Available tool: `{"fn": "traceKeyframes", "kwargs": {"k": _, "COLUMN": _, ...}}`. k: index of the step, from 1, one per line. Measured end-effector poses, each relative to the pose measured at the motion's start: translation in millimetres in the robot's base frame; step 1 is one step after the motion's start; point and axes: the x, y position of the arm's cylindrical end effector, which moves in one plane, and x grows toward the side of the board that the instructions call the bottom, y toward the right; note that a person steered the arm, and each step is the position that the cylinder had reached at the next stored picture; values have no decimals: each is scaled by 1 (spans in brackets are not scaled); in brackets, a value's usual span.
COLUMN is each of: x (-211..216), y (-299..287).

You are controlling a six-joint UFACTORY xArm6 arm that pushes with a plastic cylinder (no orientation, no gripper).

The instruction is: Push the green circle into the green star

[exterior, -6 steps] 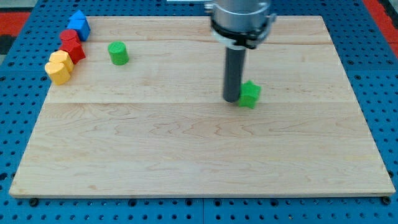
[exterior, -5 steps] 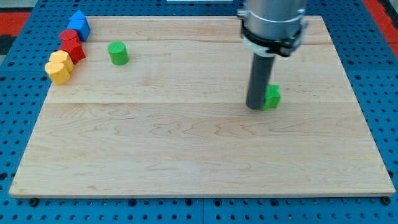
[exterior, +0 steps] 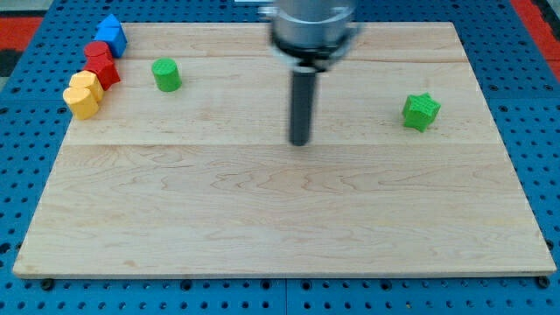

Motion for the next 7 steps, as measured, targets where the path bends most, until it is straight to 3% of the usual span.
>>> {"fn": "traceKeyframes", "kwargs": {"k": 3, "x": -95, "y": -161}}
{"fn": "traceKeyframes", "kwargs": {"k": 5, "x": -104, "y": -152}}
{"fn": "traceKeyframes", "kwargs": {"k": 7, "x": -159, "y": -184}}
